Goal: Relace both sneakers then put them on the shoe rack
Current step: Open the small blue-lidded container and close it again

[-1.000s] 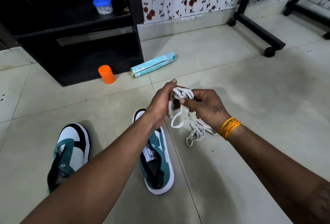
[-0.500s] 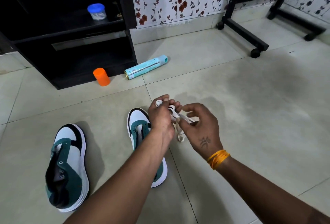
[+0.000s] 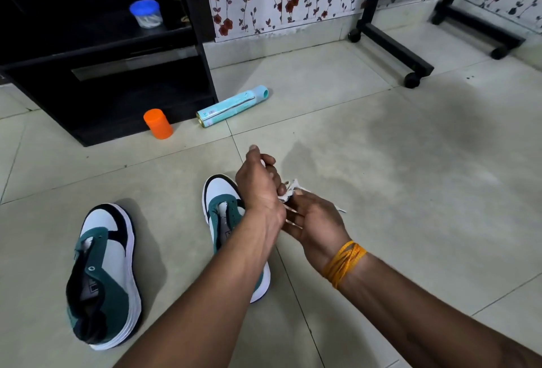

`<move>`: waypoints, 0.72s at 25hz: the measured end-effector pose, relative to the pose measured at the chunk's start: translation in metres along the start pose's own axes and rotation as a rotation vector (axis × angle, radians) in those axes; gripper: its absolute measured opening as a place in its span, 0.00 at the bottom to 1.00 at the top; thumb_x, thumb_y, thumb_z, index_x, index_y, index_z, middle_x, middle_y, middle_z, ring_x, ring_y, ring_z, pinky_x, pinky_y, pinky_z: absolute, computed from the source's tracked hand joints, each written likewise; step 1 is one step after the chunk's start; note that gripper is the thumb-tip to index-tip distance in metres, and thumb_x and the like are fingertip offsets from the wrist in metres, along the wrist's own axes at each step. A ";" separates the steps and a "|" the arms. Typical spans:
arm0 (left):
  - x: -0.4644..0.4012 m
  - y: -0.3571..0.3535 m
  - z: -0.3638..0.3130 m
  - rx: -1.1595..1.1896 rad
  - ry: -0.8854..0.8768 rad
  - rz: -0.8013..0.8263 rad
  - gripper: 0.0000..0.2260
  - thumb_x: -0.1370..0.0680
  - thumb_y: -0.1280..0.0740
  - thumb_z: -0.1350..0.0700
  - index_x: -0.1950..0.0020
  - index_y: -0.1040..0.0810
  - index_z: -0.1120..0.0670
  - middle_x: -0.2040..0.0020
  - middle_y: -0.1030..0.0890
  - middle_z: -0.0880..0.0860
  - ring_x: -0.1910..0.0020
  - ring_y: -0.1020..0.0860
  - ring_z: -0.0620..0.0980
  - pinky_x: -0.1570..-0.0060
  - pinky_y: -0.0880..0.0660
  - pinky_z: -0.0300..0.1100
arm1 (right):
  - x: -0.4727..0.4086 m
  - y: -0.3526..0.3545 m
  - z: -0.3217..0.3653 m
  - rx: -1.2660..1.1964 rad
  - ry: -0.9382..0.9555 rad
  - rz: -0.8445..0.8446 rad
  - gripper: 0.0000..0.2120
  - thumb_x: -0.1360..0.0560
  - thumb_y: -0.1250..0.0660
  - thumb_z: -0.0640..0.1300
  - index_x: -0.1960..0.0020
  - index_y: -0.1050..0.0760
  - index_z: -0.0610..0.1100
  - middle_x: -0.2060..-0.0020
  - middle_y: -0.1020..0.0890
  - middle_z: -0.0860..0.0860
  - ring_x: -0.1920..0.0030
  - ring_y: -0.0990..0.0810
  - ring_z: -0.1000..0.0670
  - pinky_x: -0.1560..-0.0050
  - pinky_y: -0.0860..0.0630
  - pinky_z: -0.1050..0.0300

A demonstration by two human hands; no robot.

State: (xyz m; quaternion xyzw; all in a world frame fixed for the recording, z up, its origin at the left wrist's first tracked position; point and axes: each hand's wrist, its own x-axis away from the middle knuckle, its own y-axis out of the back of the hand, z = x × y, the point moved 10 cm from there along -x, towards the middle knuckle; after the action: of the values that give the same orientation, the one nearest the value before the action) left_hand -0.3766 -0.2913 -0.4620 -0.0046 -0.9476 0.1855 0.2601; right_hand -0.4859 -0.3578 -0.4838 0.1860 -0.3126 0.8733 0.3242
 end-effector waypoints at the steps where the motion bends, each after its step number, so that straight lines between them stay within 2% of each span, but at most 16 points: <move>1: 0.003 0.002 0.004 -0.016 -0.013 -0.009 0.16 0.17 0.38 0.52 0.64 0.28 0.56 0.74 0.37 0.50 0.78 0.41 0.47 0.76 0.43 0.35 | -0.003 0.004 0.005 -0.025 0.025 -0.034 0.09 0.16 0.39 0.36 0.42 0.20 0.37 0.57 0.14 0.45 0.60 0.15 0.48 0.59 0.16 0.55; 3: 0.005 0.010 0.013 -0.098 -0.057 -0.053 0.12 0.19 0.38 0.58 0.62 0.25 0.57 0.72 0.32 0.52 0.76 0.37 0.49 0.76 0.40 0.34 | -0.007 0.014 0.016 0.017 0.119 -0.115 0.07 0.18 0.35 0.33 0.43 0.19 0.37 0.60 0.14 0.45 0.63 0.16 0.48 0.60 0.16 0.54; 6: 0.003 0.017 0.034 -0.276 -0.016 -0.078 0.07 0.23 0.37 0.61 0.57 0.19 0.56 0.65 0.21 0.53 0.68 0.26 0.54 0.71 0.32 0.39 | -0.003 0.018 0.036 0.315 0.336 -0.182 0.08 0.22 0.31 0.31 0.47 0.17 0.41 0.61 0.12 0.45 0.63 0.16 0.48 0.55 0.16 0.48; 9: 0.006 0.008 0.051 -0.355 0.080 -0.004 0.10 0.24 0.36 0.59 0.63 0.19 0.54 0.68 0.21 0.51 0.66 0.25 0.54 0.67 0.31 0.42 | 0.002 0.022 0.046 0.540 0.500 -0.229 0.10 0.24 0.32 0.30 0.52 0.20 0.43 0.66 0.14 0.49 0.66 0.17 0.50 0.58 0.19 0.56; 12: 0.008 0.003 0.060 -0.433 0.075 0.048 0.15 0.19 0.34 0.51 0.64 0.21 0.55 0.65 0.19 0.53 0.65 0.22 0.53 0.64 0.28 0.44 | -0.002 0.022 0.047 0.637 0.520 -0.143 0.11 0.26 0.32 0.29 0.57 0.18 0.43 0.67 0.15 0.51 0.66 0.17 0.54 0.61 0.20 0.60; 14: 0.002 0.007 0.054 -0.497 -0.037 0.033 0.18 0.19 0.32 0.47 0.65 0.21 0.55 0.67 0.18 0.53 0.66 0.21 0.53 0.63 0.26 0.45 | -0.003 0.015 0.045 0.688 0.489 -0.019 0.12 0.25 0.32 0.30 0.57 0.14 0.44 0.64 0.13 0.50 0.60 0.13 0.48 0.57 0.16 0.52; 15: -0.002 0.010 0.048 -0.542 -0.087 0.013 0.19 0.18 0.32 0.46 0.65 0.21 0.55 0.69 0.19 0.53 0.68 0.21 0.54 0.63 0.26 0.44 | -0.003 0.017 0.048 0.687 0.483 -0.009 0.12 0.25 0.32 0.32 0.57 0.14 0.45 0.64 0.13 0.48 0.59 0.13 0.45 0.55 0.15 0.48; 18: -0.013 0.015 0.036 -0.587 -0.102 -0.046 0.20 0.18 0.32 0.47 0.66 0.25 0.55 0.72 0.24 0.50 0.74 0.25 0.50 0.72 0.32 0.39 | -0.010 0.052 0.070 0.628 0.506 -0.193 0.10 0.24 0.32 0.37 0.56 0.14 0.47 0.61 0.12 0.50 0.59 0.13 0.48 0.55 0.16 0.48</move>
State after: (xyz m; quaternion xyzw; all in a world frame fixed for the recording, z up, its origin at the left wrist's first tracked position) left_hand -0.3850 -0.2913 -0.5023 -0.0490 -0.9724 -0.1021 0.2039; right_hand -0.5051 -0.4399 -0.4594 0.0836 0.0774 0.9100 0.3986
